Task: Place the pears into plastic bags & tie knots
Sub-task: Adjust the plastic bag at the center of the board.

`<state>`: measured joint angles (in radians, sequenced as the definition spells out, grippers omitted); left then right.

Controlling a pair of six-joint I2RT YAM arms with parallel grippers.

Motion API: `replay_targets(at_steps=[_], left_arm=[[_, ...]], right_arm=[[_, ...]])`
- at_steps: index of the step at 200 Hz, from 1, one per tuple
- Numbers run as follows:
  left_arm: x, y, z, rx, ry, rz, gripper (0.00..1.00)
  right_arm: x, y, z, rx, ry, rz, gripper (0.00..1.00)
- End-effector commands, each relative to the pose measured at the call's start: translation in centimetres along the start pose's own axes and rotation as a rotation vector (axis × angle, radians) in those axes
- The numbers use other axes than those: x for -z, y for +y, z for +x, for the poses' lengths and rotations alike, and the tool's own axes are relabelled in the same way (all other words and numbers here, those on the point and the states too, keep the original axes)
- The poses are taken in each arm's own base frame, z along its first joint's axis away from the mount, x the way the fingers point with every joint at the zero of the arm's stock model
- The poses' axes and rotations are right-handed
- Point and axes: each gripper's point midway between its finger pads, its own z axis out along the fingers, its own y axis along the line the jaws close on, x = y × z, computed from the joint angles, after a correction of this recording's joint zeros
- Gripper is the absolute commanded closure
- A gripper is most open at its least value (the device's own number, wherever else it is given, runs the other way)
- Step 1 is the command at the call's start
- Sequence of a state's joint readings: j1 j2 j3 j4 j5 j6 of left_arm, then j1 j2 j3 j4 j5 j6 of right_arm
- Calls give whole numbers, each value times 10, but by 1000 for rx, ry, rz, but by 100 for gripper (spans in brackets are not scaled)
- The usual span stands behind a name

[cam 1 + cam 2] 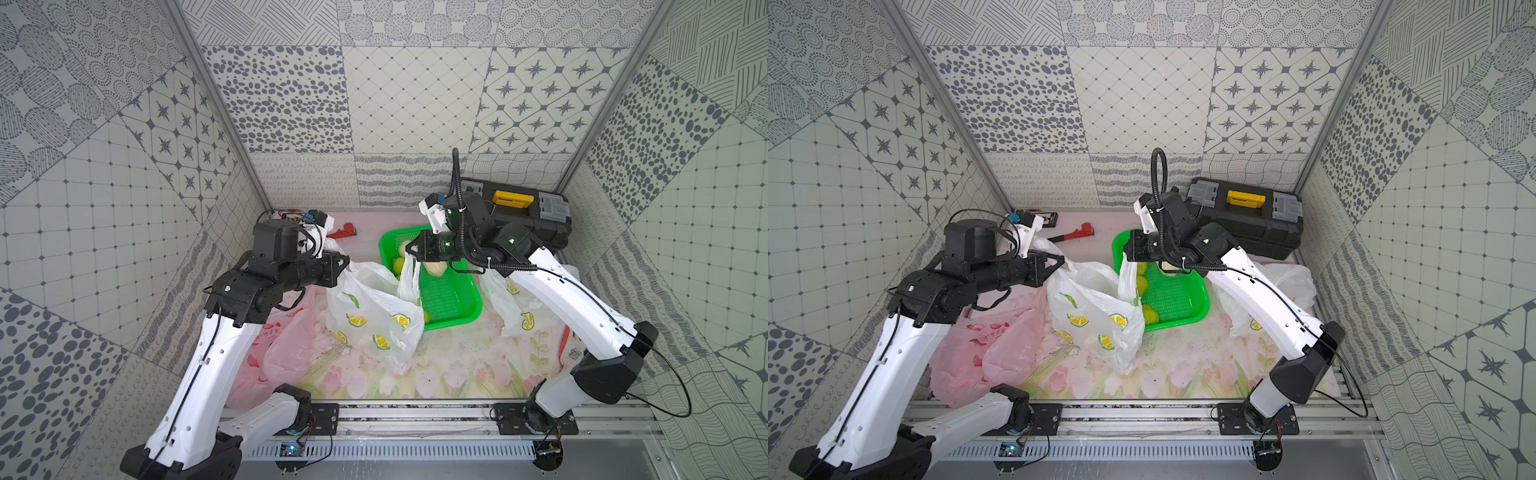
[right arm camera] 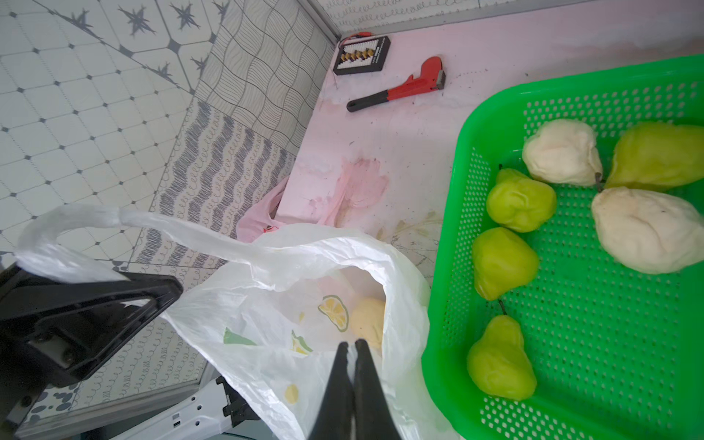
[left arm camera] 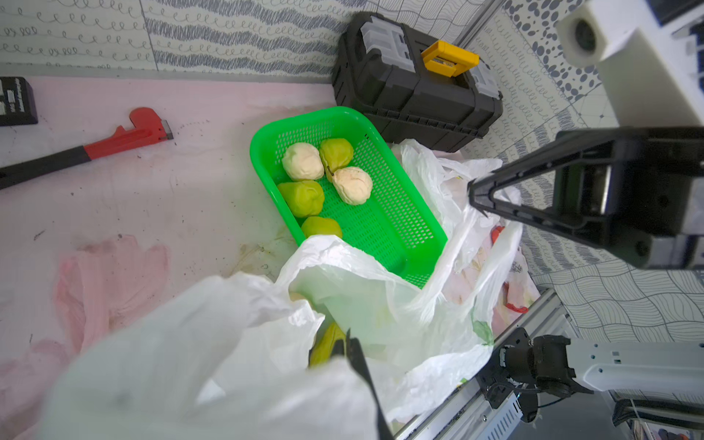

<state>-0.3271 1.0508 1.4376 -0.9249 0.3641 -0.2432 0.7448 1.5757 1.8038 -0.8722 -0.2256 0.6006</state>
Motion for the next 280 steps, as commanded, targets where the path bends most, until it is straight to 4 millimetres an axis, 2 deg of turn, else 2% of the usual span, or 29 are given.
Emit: replay_targets(at_steps=[1, 15, 33, 56, 68, 85, 103, 115, 158, 166, 176, 192, 219, 234, 255, 280], left_arm=[[0, -15, 1, 23, 7, 88, 100], [0, -21, -3, 5, 4, 120, 100], [-5, -26, 0, -43, 19, 163, 100], [-18, -24, 7, -179, 31, 189, 100], [-23, -25, 7, -225, 34, 210, 100], [-27, -31, 2, -260, 14, 251, 100], [-27, -43, 1, -293, -9, 332, 100], [-27, -48, 2, -319, -20, 368, 100], [-33, -49, 10, -375, -9, 405, 98], [-35, -44, 8, -380, -24, 374, 96], [-40, -36, 7, -374, -23, 337, 95], [-44, -36, 9, -351, 11, 351, 93], [-45, -39, 11, -347, 19, 378, 78], [-45, -39, 11, -353, 1, 384, 74], [-44, -37, 10, -340, -1, 391, 75], [-44, -36, 10, -332, 1, 405, 90]], right_arm=[[13, 11, -14, 27, -48, -51, 95], [12, 8, -15, 29, -50, -42, 87], [13, -6, -17, 41, -67, 40, 75], [32, -19, -32, 108, -137, 167, 54], [43, -19, -39, 166, -169, 226, 46], [47, -3, -44, 246, -179, 231, 38], [33, 34, -37, 307, -156, 110, 34], [22, 54, -31, 333, -142, 41, 32], [-2, 100, -13, 317, -117, -206, 27], [-5, 100, -12, 304, -126, -221, 26], [-10, 90, -14, 283, -147, -193, 25], [-18, 81, -14, 251, -151, -197, 24], [-22, 92, -9, 233, -135, -275, 22], [-22, 96, -10, 214, -147, -311, 22], [-17, 102, -12, 197, -161, -368, 23], [-9, 113, -13, 212, -161, -430, 30]])
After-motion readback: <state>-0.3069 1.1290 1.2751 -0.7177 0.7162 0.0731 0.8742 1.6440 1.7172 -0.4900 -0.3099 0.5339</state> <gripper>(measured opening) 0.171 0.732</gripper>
